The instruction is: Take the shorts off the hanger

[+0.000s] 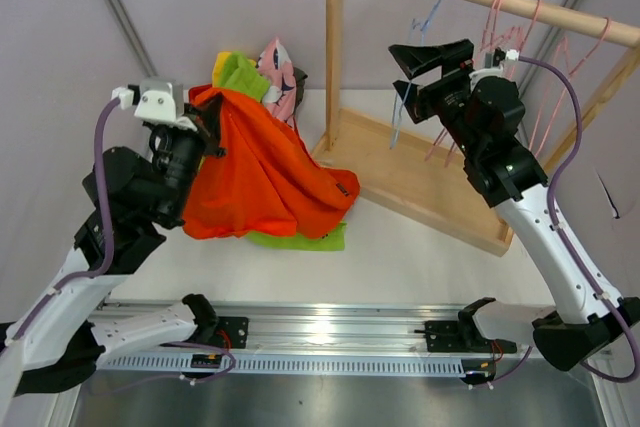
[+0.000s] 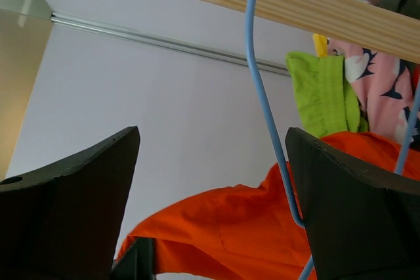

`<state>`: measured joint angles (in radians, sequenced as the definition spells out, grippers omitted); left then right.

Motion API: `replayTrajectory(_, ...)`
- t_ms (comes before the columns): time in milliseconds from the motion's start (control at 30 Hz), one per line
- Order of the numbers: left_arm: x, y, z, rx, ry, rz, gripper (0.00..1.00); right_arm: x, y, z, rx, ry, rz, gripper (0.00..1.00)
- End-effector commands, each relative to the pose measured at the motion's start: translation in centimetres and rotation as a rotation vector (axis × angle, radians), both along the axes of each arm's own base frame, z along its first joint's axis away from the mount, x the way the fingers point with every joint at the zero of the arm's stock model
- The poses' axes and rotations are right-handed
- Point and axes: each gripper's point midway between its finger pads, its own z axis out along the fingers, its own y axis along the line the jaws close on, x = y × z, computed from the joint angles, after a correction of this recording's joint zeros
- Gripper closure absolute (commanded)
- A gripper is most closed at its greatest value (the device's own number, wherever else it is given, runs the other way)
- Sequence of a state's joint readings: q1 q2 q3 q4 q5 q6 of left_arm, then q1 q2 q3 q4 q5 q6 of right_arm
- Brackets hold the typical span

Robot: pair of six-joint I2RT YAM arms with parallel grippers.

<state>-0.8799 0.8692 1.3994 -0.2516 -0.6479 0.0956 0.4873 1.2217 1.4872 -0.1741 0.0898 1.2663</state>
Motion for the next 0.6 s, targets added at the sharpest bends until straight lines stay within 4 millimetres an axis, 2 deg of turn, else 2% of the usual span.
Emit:
replayTrajectory(0,0.4,1.9,3.2,0.027,-0.035,0.086,1.00,-1.0,-1.2,-0.3,-0.085,-0.002,-0.037,0.01)
replayTrajectory(33,0.5,2.6,4.0,0.018,-0.042,0.106,1.00,-1.2,-1.2,-0.8,-0.102,0.011,-0.038,0.01)
replayTrajectory(100,1.0,2.8,4.2,0.039,-0.037,0.115,1.00,-1.7,-1.6,-0.8,-0.134,0.002,-0.048,0.01)
replayTrajectory(133,1.1,3.7,5.8,0.019,-0.058,0.148,1.00,-1.9,-1.9,-1.1,-0.152,0.014,-0.058,0.01)
replayTrajectory(200,1.9,4.3,6.2,0.040,-0.051,0.168,1.00,-2.6,-2.3,-1.0,-0.191,-0.005,-0.072,0.01)
replayTrajectory(233,2.0,4.6,8.4,0.015,-0.078,0.177,1.00,-2.8,-2.7,-1.0,-0.210,-0.003,-0.090,0.01)
replayTrajectory(300,2.4,5.0,9.8,0.028,-0.079,0.182,1.00,-3.4,-3.3,-0.7,-0.256,-0.017,-0.110,0.01)
replayTrajectory(333,4.1,4.0,9.2,0.053,-0.048,0.178,1.00,-3.5,-4.0,-0.7,-0.283,-0.004,-0.140,0.01)
replayTrajectory(367,3.2,4.7,11.6,0.020,-0.092,0.178,1.00,-3.6,-4.3,-0.7,-0.305,-0.002,-0.152,0.01)
replayTrajectory(433,4.4,4.5,11.5,0.039,-0.078,0.184,1.00,-3.6,-5.0,-1.3,-0.373,0.016,-0.180,0.01)
replayTrajectory(467,4.7,4.5,12.6,0.029,-0.095,0.188,1.00,-3.7,-5.4,-1.0,-0.386,0.012,-0.191,0.01)
replayTrajectory(533,6.0,4.7,12.3,0.045,-0.079,0.205,1.00,-3.8,-6.0,-1.4,-0.430,0.023,-0.209,0.01)
replayTrajectory(567,6.5,4.8,13.3,0.034,-0.094,0.211,1.00,-4.0,-6.2,-1.1,-0.439,0.020,-0.216,0.01)
